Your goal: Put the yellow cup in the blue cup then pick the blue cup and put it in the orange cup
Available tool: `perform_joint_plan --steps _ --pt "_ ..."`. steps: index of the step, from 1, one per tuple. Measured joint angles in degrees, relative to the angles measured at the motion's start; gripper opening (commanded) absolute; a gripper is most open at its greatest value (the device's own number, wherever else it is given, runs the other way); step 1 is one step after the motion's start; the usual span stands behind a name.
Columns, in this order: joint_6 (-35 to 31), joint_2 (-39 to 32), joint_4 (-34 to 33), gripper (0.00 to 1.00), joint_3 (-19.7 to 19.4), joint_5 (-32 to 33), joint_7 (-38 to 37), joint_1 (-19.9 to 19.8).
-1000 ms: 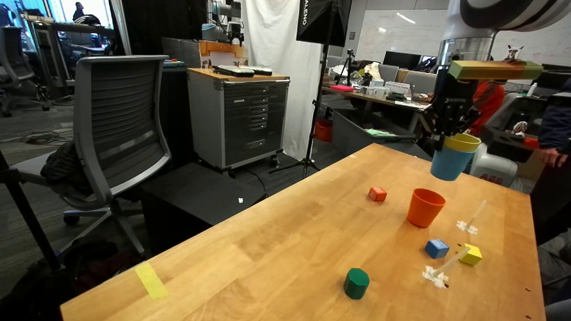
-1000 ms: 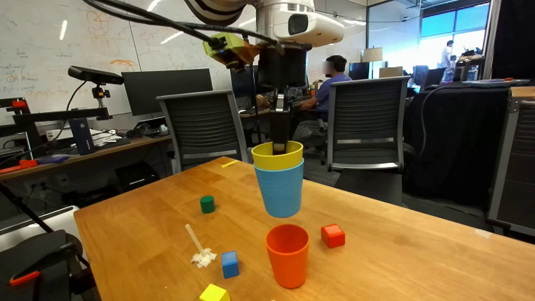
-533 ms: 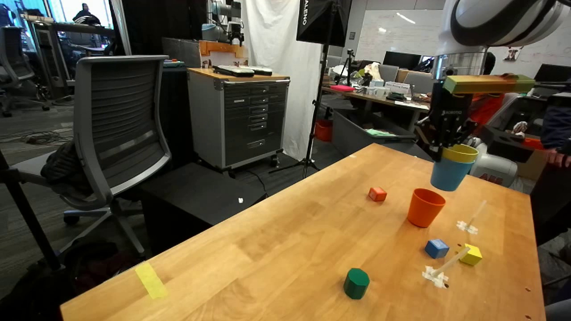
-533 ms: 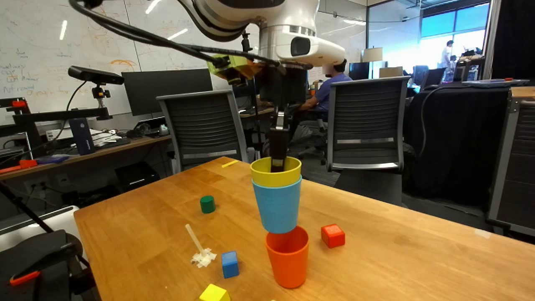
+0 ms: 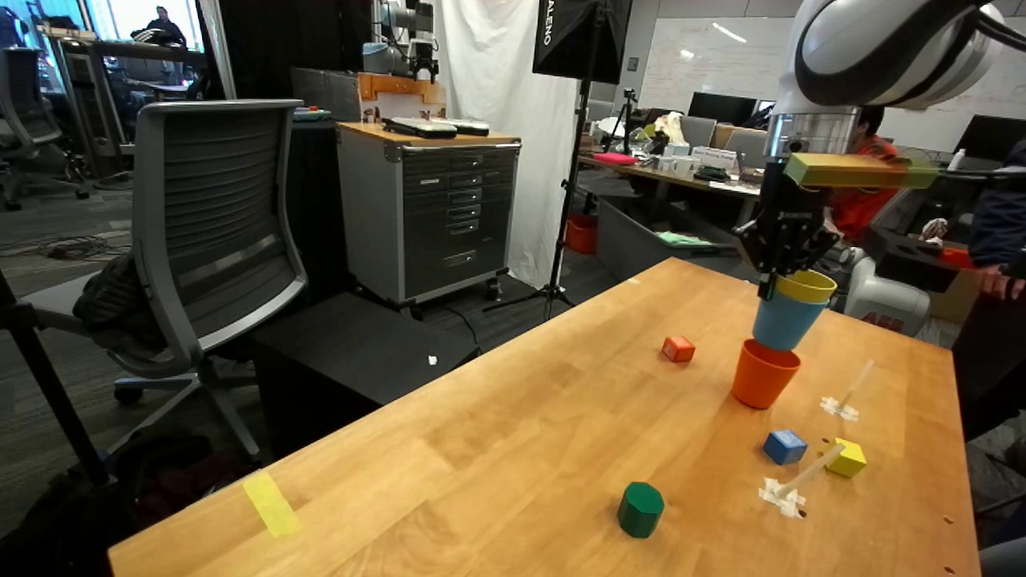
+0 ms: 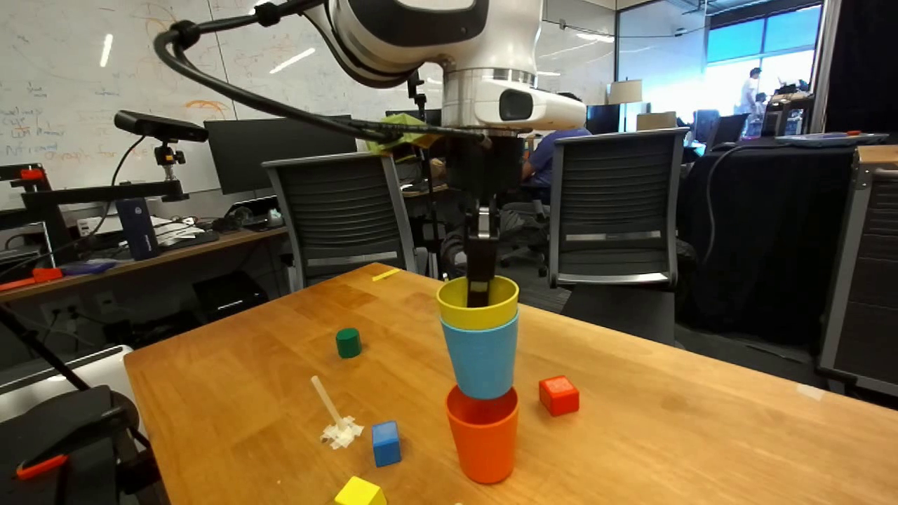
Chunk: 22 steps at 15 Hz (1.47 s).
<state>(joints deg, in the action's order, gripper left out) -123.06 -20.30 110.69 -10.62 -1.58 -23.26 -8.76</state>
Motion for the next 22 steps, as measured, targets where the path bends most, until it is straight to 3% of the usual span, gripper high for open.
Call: perform_joint_plan --steps 22 --pt "-2.35 -5.18 0.00 0.02 0.06 -1.19 2.52 0.00"
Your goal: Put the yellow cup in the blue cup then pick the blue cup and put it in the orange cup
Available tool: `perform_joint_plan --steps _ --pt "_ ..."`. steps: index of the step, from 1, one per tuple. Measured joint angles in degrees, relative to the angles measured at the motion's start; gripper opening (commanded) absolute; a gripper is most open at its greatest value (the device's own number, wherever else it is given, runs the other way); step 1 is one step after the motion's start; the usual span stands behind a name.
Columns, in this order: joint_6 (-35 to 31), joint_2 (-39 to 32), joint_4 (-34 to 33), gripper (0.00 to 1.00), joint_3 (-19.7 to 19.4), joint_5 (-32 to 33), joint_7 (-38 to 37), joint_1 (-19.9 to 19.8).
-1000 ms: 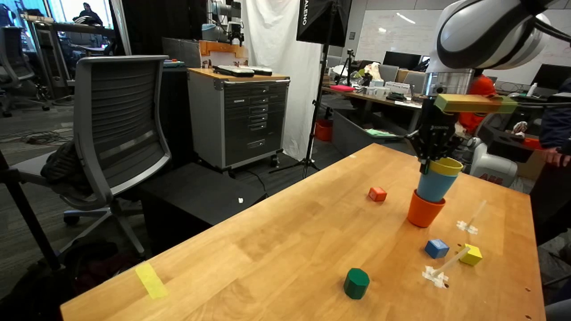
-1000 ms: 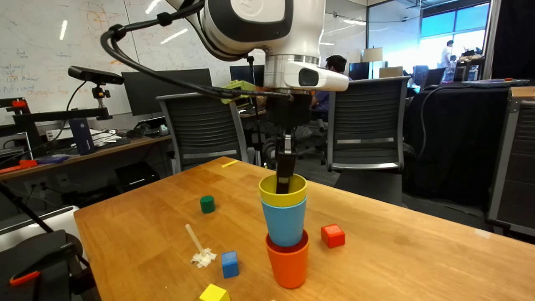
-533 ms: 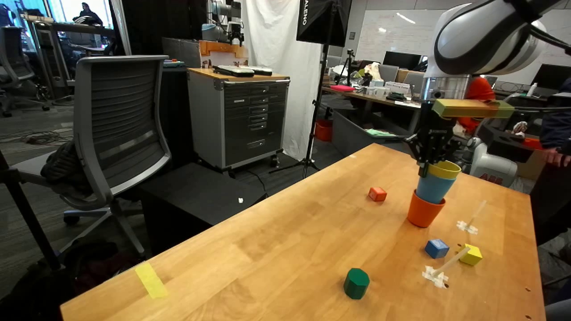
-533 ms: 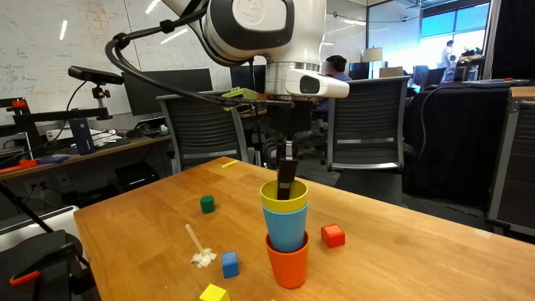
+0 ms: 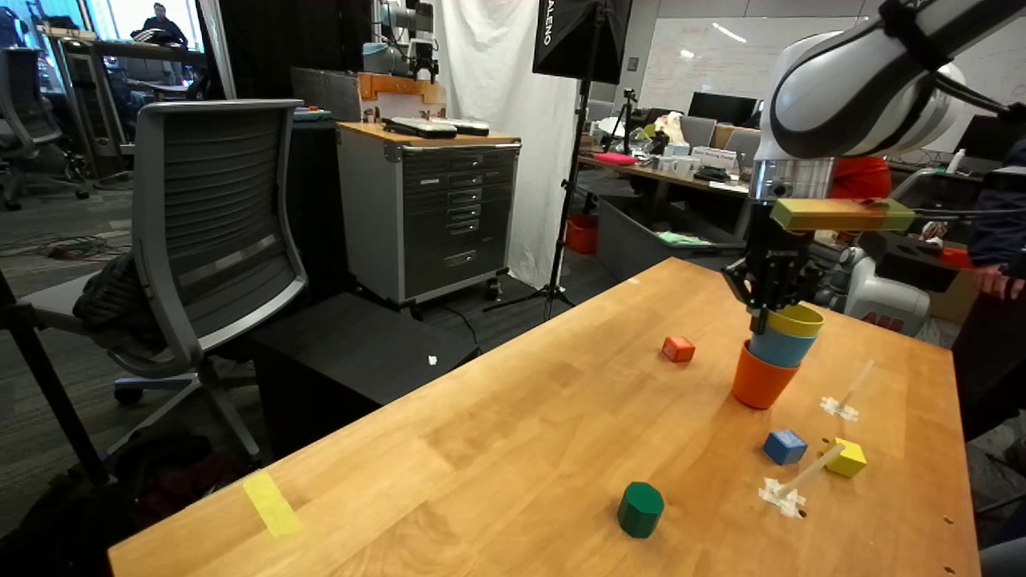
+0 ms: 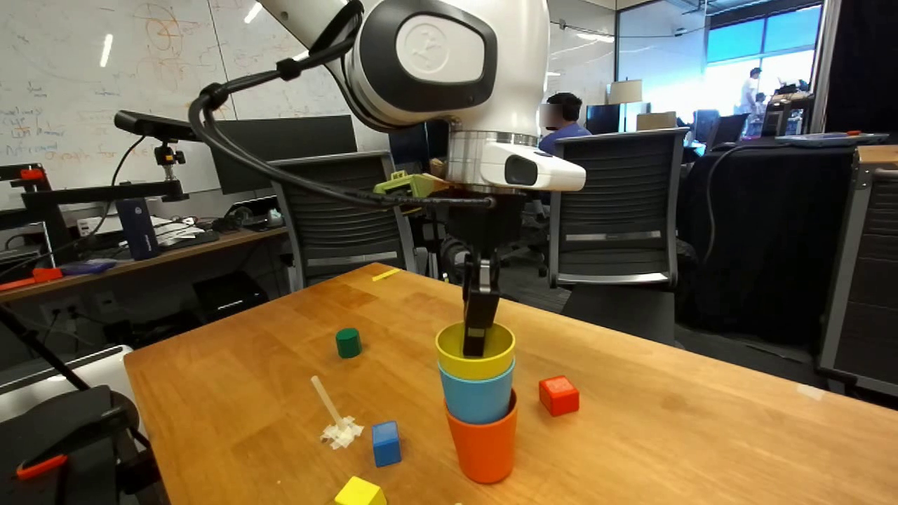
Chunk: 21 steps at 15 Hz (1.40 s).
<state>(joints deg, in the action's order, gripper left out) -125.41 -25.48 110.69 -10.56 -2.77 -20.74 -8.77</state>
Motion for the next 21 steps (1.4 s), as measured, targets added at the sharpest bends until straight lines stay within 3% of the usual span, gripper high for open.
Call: perform_joint_plan --steps 4,5,7,16,21 --pt "-0.75 -0.73 0.00 0.02 -0.07 0.00 0.00 -0.05" --pt "-1.08 -0.93 0.00 0.07 -0.11 0.00 0.00 -0.06" --pt "-1.78 -1.35 -0.01 0.33 -0.20 0.00 0.00 -0.07" --pt "-3.17 -1.81 -0.07 0.99 -0.39 0.01 0.00 -0.14" --pt "-3.34 -0.07 0.29 1.00 -0.23 0.01 2.28 -0.02"
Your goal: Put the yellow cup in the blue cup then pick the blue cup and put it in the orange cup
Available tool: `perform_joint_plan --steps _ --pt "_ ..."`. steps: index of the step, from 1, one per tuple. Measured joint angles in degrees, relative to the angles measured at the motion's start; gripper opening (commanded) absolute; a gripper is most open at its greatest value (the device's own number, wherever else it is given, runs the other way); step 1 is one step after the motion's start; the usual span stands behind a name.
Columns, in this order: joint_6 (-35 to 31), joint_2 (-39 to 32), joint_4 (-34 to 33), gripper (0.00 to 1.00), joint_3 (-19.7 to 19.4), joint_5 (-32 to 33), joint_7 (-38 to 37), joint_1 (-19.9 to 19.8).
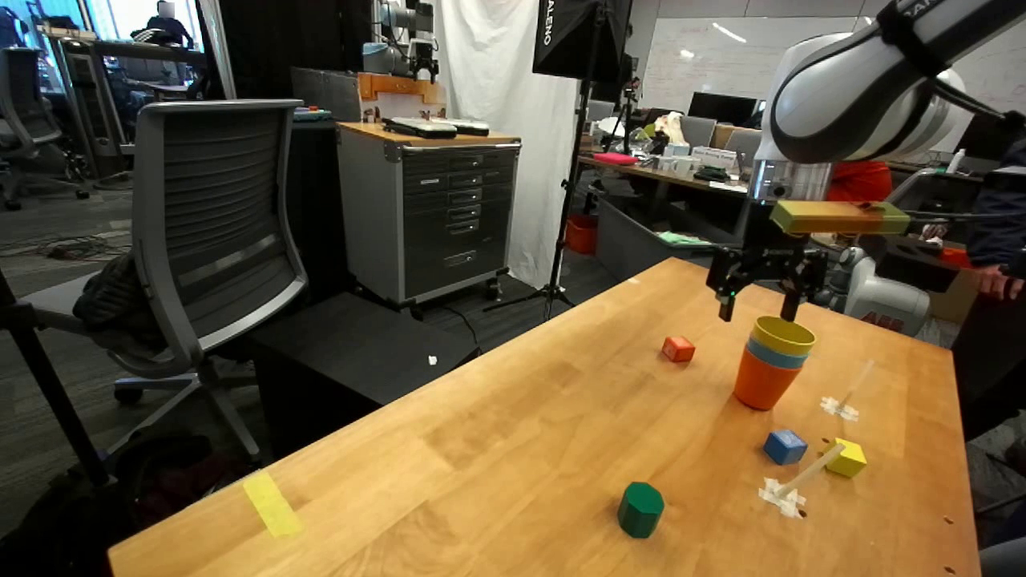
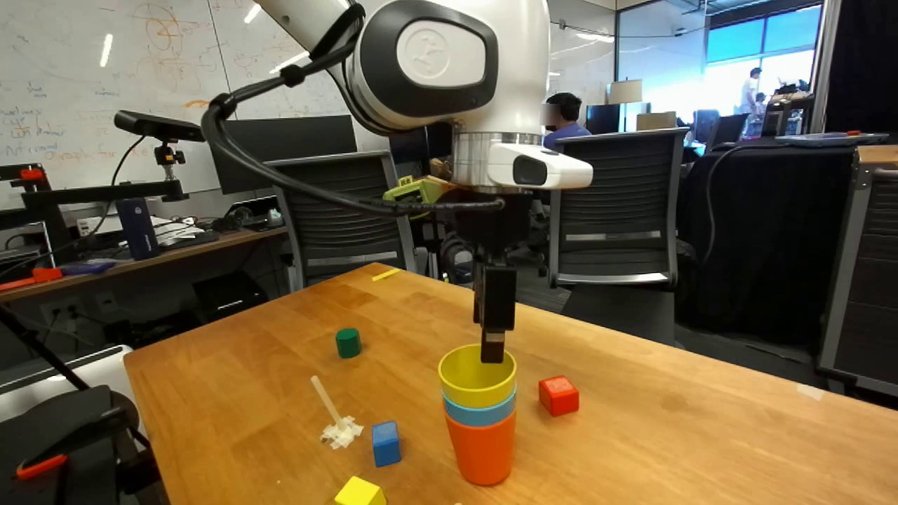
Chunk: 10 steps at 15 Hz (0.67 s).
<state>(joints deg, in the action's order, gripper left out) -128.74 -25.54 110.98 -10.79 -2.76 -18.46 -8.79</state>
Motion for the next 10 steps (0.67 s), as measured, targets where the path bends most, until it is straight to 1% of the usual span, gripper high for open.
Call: perform_joint_plan --steps 5,10 --pt "-0.03 7.77 4.12 1.00 1.41 0.00 6.14 0.61" --pt "1.81 18.07 12.46 1.00 4.27 0.50 16.26 2.00"
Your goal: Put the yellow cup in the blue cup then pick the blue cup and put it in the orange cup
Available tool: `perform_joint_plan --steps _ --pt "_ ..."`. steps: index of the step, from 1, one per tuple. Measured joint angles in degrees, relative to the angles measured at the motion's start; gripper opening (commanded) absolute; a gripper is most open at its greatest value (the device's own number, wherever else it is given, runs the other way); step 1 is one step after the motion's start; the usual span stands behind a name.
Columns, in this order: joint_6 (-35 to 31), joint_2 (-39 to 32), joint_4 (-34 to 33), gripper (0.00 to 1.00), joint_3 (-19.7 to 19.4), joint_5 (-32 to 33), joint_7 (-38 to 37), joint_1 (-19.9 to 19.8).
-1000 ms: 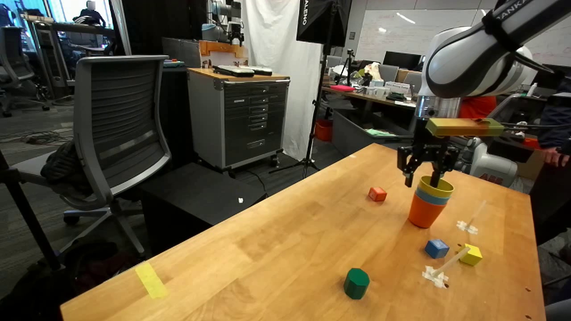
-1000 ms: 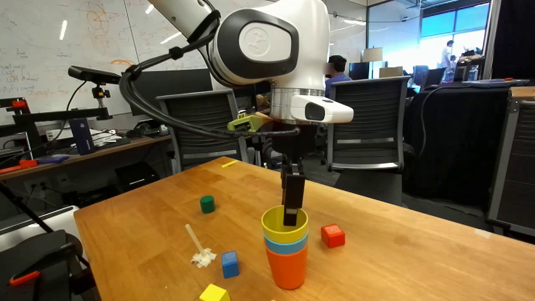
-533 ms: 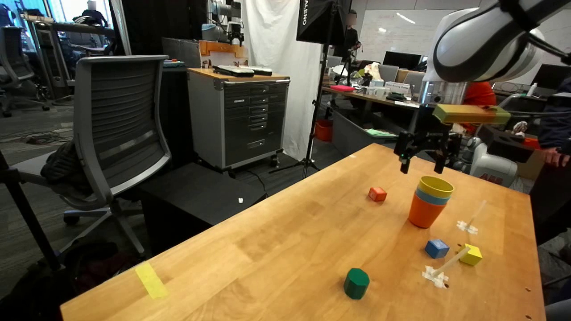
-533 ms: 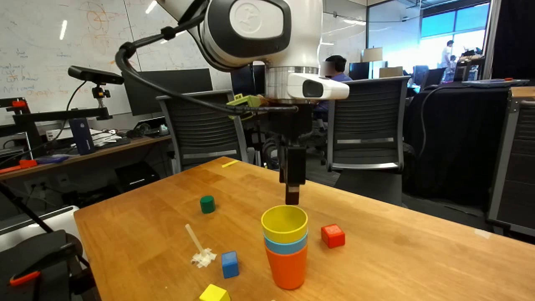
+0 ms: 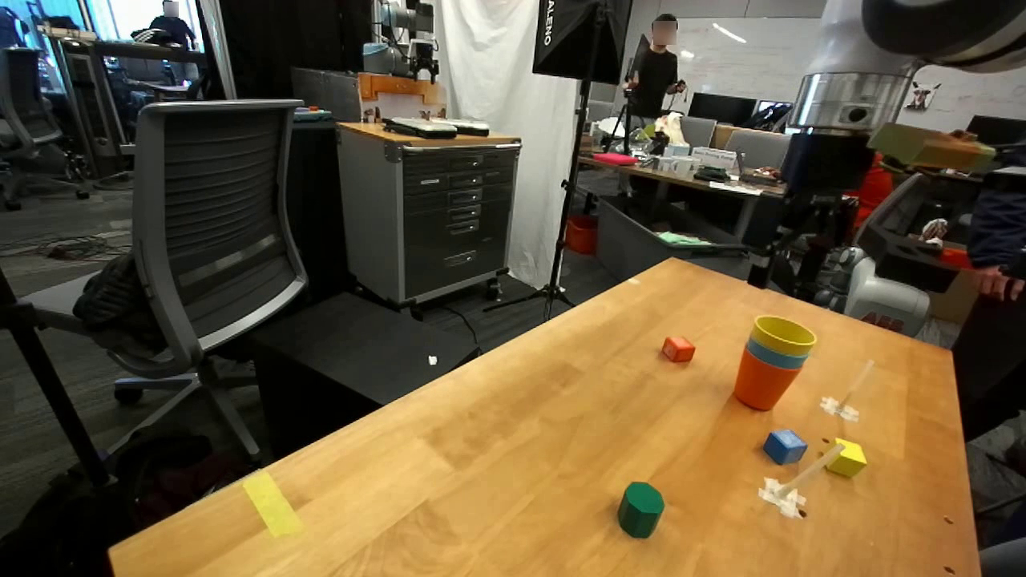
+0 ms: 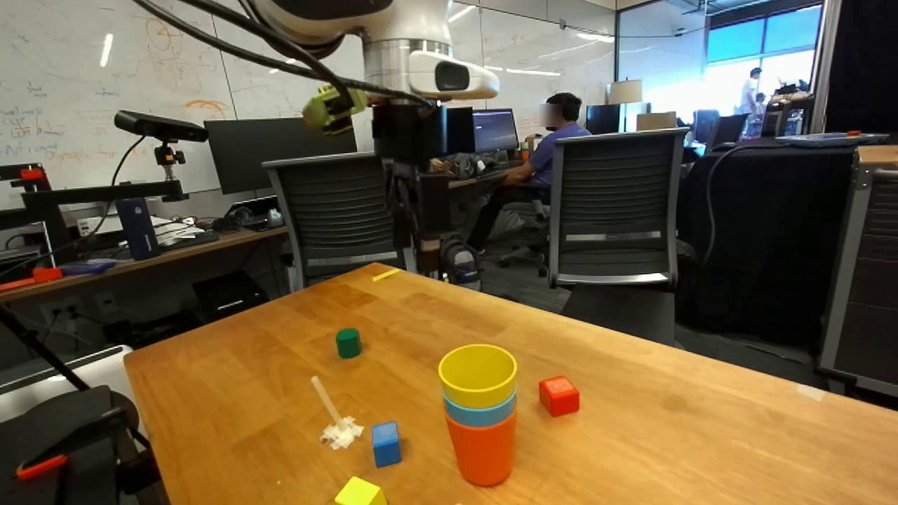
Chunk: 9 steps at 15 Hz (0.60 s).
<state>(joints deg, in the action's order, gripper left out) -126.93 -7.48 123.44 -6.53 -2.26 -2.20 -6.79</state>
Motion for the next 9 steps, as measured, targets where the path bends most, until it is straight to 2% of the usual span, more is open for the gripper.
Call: perform_joint_plan --steps 4,9 --pt "1.88 6.37 6.05 1.00 1.25 1.84 4.34 1.51" --pt "1.75 5.37 5.87 1.00 1.13 1.84 4.31 1.35"
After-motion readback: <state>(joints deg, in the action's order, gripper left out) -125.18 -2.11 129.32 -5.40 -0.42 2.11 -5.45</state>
